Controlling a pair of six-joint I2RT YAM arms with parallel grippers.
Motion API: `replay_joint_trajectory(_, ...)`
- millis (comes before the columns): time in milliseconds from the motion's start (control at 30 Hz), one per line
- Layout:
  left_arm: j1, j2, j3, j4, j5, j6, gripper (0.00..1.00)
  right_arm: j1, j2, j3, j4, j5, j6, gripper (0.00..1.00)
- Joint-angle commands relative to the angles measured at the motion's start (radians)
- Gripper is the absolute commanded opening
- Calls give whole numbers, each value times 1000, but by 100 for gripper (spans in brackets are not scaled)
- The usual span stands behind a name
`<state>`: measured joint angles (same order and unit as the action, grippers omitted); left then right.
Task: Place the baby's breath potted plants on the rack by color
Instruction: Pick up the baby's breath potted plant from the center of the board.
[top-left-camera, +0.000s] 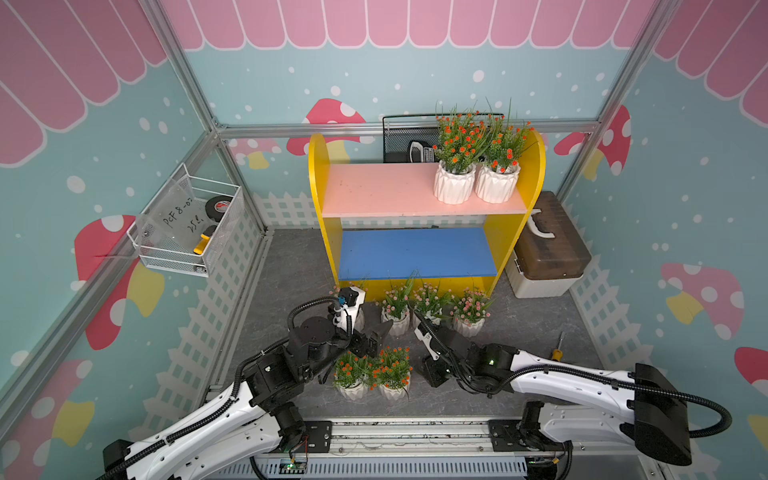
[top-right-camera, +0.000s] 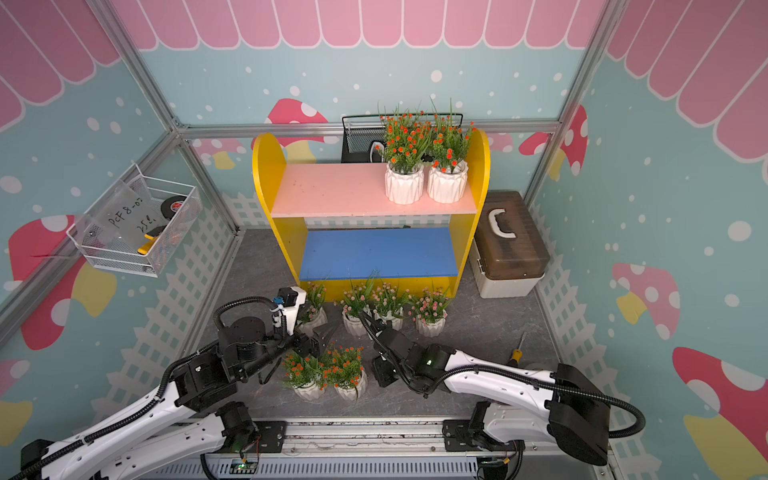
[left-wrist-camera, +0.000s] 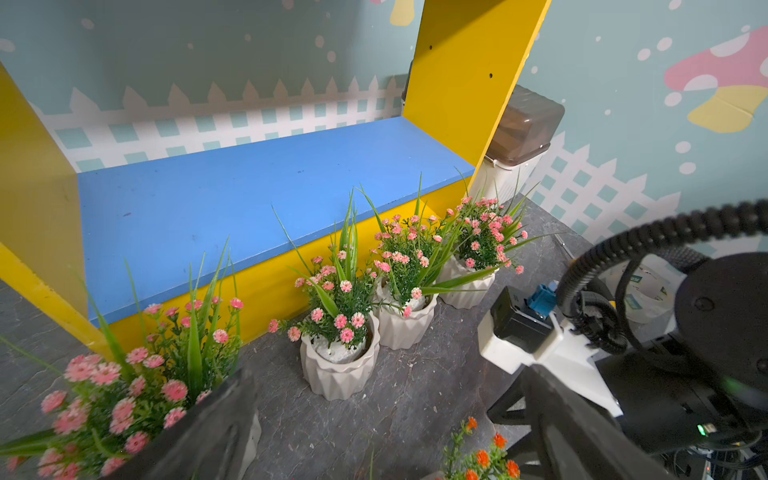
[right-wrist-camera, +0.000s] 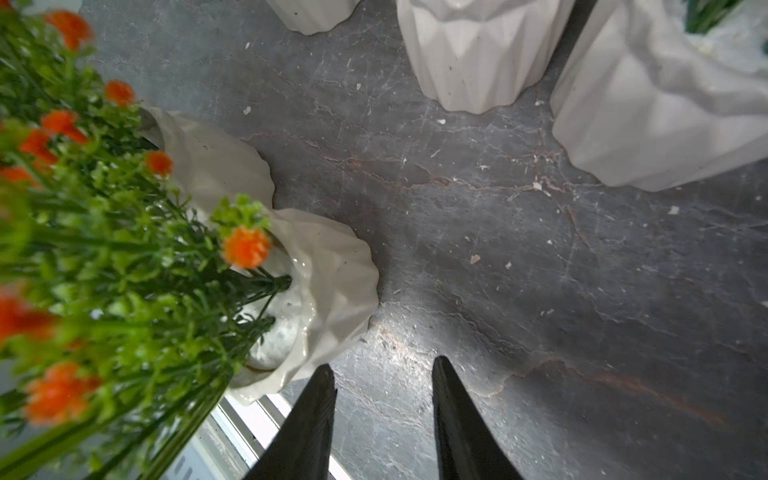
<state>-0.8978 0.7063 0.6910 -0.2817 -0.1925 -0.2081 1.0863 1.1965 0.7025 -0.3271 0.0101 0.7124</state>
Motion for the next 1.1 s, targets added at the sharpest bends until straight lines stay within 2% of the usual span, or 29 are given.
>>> replay_joint_trajectory(0, -3, -19, -25, -29, -27, -28, 98, 15, 31, 43, 24, 25, 7, 36)
replay_joint_trajectory(533, -3, -25, -28, -34, -43, -36, 98, 58, 136, 97, 32, 54, 23, 27)
replay_joint_trajectory(1067, -3, -25, -31, -33, -46, -36, 98, 101, 226, 117, 40, 122, 88, 25)
